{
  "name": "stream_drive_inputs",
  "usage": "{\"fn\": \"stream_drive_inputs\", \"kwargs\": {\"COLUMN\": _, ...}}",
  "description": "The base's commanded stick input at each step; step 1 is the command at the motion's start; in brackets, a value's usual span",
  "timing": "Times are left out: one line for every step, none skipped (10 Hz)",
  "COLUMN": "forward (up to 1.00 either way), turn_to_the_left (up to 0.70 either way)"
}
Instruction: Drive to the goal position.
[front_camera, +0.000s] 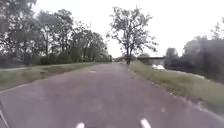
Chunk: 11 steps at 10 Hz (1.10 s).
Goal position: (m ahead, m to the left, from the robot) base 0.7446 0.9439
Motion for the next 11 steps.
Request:
{"fn": "stream_drive_inputs", "kwargs": {"forward": 0.7, "turn_to_the_left": 0.0}}
{"fn": "stream_drive_inputs", "kwargs": {"forward": 0.7, "turn_to_the_left": 0.0}}
{"fn": "stream_drive_inputs", "kwargs": {"forward": 0.7, "turn_to_the_left": 0.0}}
{"fn": "stream_drive_inputs", "kwargs": {"forward": 0.7, "turn_to_the_left": 0.0}}
{"fn": "stream_drive_inputs", "kwargs": {"forward": 0.7, "turn_to_the_left": 0.0}}
{"fn": "stream_drive_inputs", "kwargs": {"forward": 0.7, "turn_to_the_left": 0.0}}
{"fn": "stream_drive_inputs", "kwargs": {"forward": 0.7, "turn_to_the_left": 0.0}}
{"fn": "stream_drive_inputs", "kwargs": {"forward": 0.7, "turn_to_the_left": 0.0}}
{"fn": "stream_drive_inputs", "kwargs": {"forward": 0.7, "turn_to_the_left": 0.0}}
{"fn": "stream_drive_inputs", "kwargs": {"forward": 0.7, "turn_to_the_left": 0.0}}
{"fn": "stream_drive_inputs", "kwargs": {"forward": 0.7, "turn_to_the_left": 0.0}}
